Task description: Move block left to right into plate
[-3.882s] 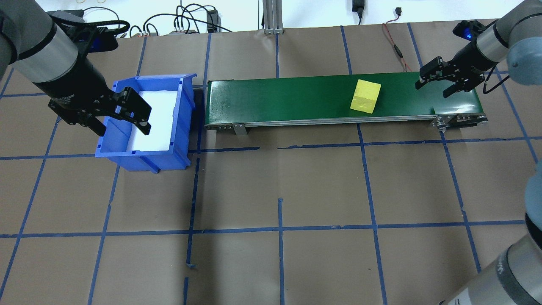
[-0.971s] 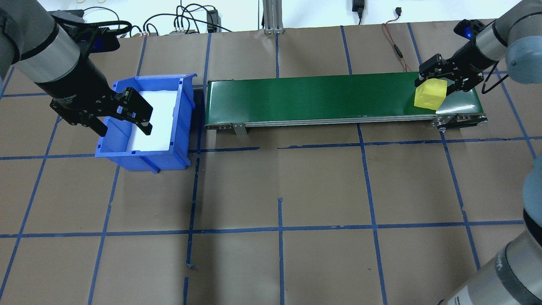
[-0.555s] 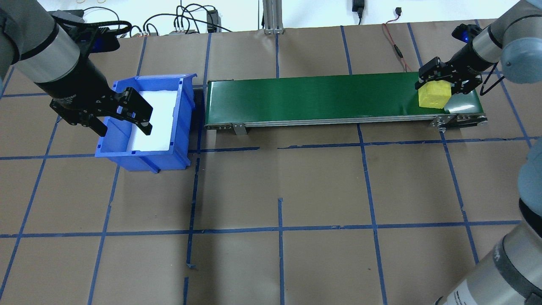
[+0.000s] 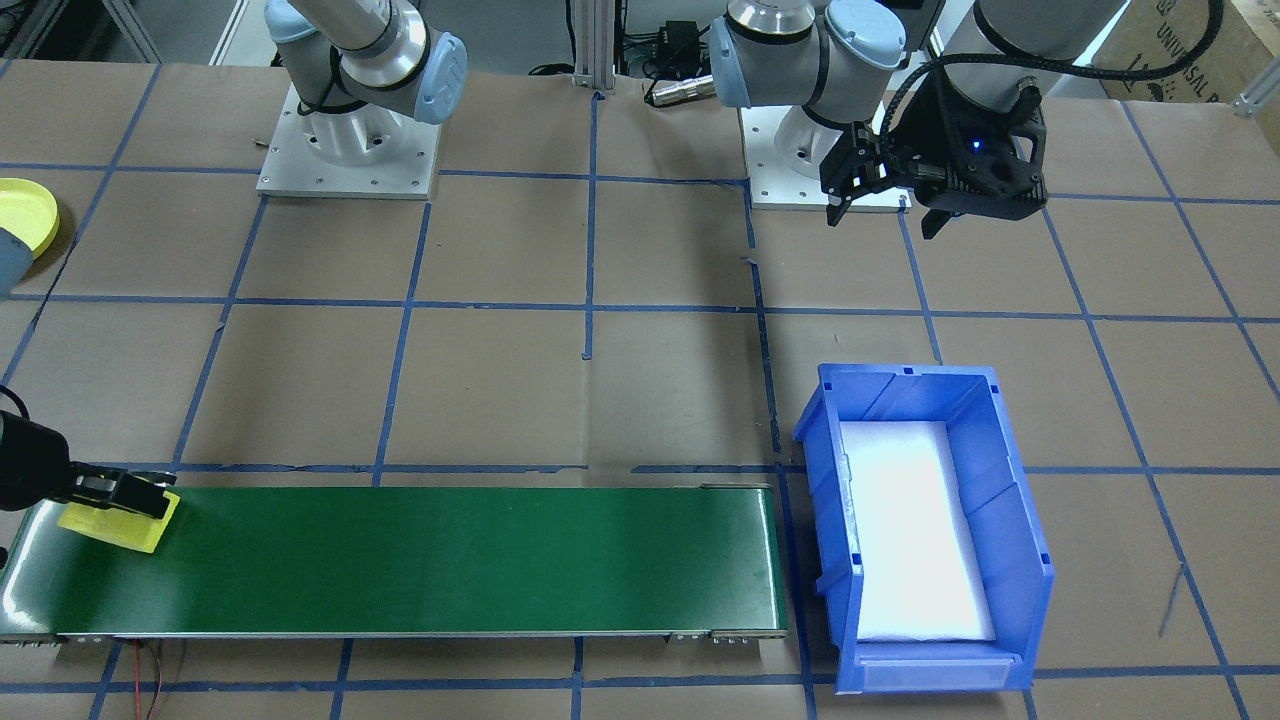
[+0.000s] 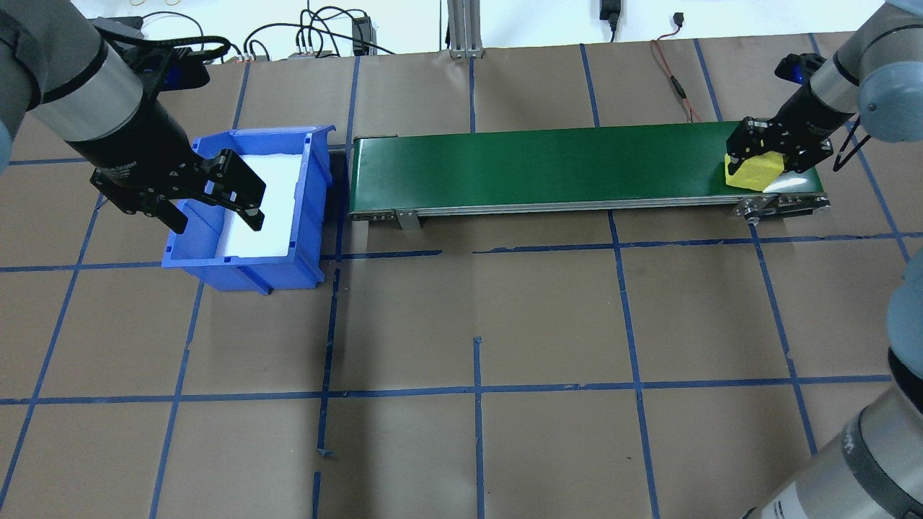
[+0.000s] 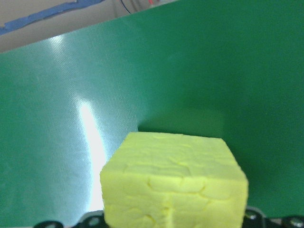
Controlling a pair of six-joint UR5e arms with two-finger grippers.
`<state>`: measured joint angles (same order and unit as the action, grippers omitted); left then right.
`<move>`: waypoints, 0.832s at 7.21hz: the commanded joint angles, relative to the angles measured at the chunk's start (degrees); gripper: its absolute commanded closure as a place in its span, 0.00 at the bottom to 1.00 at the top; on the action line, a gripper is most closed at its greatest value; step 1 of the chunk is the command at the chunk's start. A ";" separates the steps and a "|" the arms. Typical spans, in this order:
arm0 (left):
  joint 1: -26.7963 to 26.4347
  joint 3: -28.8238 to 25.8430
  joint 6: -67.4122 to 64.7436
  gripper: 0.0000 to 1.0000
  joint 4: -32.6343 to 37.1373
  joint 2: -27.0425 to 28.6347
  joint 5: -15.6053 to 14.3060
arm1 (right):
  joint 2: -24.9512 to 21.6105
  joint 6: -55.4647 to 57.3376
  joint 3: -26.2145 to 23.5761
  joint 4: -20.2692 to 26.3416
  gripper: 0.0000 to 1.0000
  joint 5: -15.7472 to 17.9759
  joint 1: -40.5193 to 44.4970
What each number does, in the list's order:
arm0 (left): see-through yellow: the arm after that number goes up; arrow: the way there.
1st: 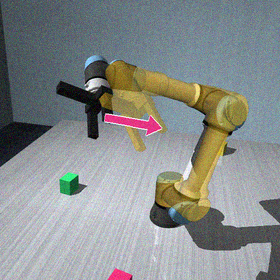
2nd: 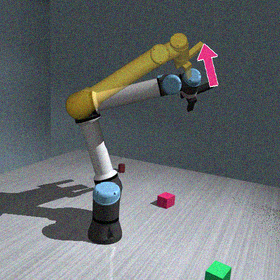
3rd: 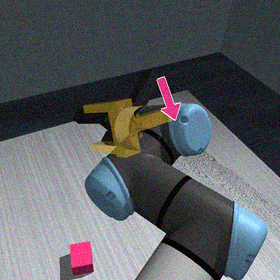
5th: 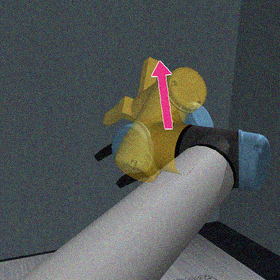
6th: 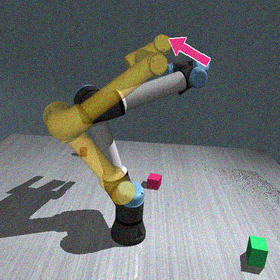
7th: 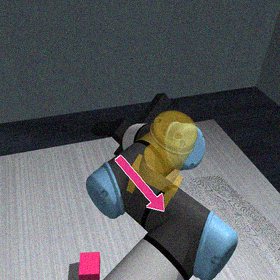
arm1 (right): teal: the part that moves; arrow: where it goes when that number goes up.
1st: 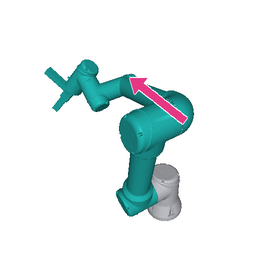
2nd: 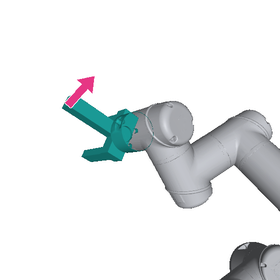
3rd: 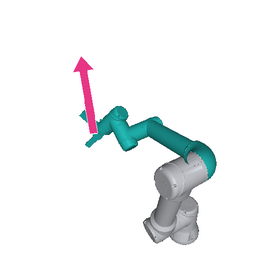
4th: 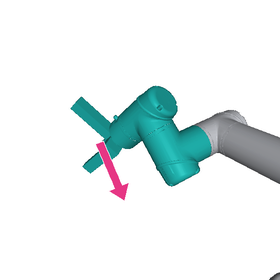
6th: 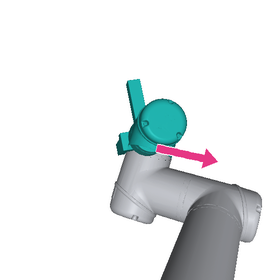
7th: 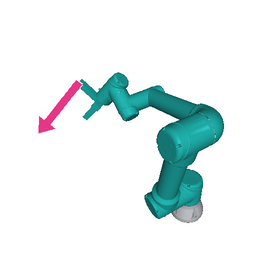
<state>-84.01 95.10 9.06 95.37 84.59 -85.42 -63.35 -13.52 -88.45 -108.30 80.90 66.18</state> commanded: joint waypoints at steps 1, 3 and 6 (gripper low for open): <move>-0.63 -0.18 -2.72 0.00 -0.18 0.13 0.07 | -4.48 -0.45 4.23 7.53 0.52 5.56 -0.78; -5.87 -0.18 -7.62 0.00 -4.54 0.57 -0.97 | -7.83 -13.37 2.07 11.78 0.52 12.58 -8.55; -6.52 -1.49 -8.09 0.00 -8.77 1.36 -0.89 | -13.90 -36.31 -5.05 14.71 0.52 12.79 -30.52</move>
<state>-90.41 94.13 1.09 89.03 85.58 -86.30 -75.46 -39.26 -91.00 -93.24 93.26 44.23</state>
